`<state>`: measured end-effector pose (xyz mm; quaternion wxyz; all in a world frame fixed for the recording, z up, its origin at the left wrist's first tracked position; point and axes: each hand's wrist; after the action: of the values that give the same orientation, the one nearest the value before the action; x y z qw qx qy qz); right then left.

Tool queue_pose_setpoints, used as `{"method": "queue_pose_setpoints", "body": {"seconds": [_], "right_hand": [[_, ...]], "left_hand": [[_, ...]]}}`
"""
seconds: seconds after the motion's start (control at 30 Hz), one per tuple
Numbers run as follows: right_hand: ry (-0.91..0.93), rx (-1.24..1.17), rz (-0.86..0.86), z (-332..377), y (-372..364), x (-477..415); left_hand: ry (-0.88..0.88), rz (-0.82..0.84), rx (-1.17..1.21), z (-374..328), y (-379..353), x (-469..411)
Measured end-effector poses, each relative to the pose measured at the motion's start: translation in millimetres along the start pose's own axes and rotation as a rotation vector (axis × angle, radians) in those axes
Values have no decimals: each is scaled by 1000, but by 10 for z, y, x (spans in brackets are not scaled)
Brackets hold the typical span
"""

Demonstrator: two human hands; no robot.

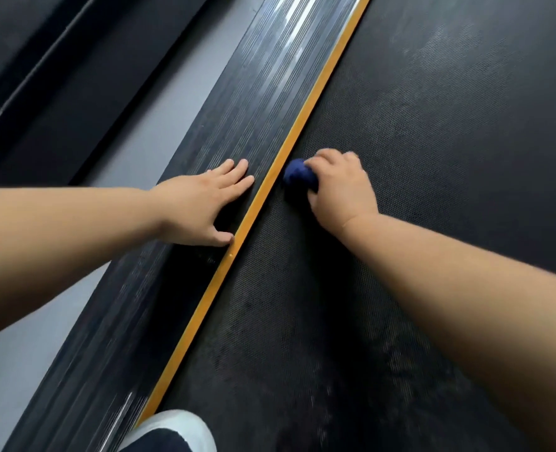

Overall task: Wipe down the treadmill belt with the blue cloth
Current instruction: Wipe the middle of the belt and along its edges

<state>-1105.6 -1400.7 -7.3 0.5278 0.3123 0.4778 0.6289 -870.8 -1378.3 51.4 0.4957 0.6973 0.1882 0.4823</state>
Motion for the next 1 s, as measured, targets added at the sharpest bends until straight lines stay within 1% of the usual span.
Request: {"method": "queue_pose_setpoints", "body": {"seconds": [0.07,0.13,0.17,0.23,0.27,0.3,0.4,0.43,0.47,0.53,0.6,0.7,0.77,0.8,0.83,0.87,0.93,0.97,1.0], "right_hand": [[61,-43,69,227,-66,194],[159,-155,151,436,-148,514],[232,-208,203,504,-160,682],[372,-237,294,506,-140,830],[384,-215,266,429,-129,756],[313,-162,211,338,-95,616],[-132,-38,49,-5,69,11],[-196,-11,38,-76,112,-117],[-178,18,48,-76,128,-157],[-25,1,106,69,73,32],[77,-87,143,325,-6,478],[231,-222,243,551,-39,1085],[336,-196,231,489,-54,1103],[337,-158,182,408,-67,981],[279,-118,134,324,-42,818],[177,-73,69,217,-10,635],[-110,-20,-26,-21,45,289],[-202,-17,-47,-90,65,206],[-219,-21,-59,-84,63,211]], "left_hand": [[-19,74,-79,51,104,-37],[-34,124,-135,57,190,-62],[-35,133,-149,34,212,-69],[-19,123,-147,-37,211,-72],[-8,106,-139,-72,188,-69],[2,81,-127,-93,154,-63],[31,1,-49,-76,87,-38],[38,-13,-25,-68,84,-36],[40,-18,-14,-69,87,-41],[44,-21,-27,-72,96,-47],[59,-36,-30,-77,111,-43],[129,-124,49,-90,125,-39],[128,-164,37,-106,109,-58],[112,-171,30,-111,95,-74],[99,-170,42,-97,87,-89],[93,-164,62,-79,94,-104],[105,-174,102,-37,131,-157],[112,-200,119,-16,158,-205],[115,-217,129,-5,184,-256]]}}
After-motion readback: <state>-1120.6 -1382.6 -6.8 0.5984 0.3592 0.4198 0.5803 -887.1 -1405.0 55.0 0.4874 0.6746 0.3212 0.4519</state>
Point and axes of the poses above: each hand's wrist, its own x-axis away from the middle knuckle, its own y-axis out of the back of the hand, z = x × y, and after that the axes turned 7 degrees about -z, right-handed
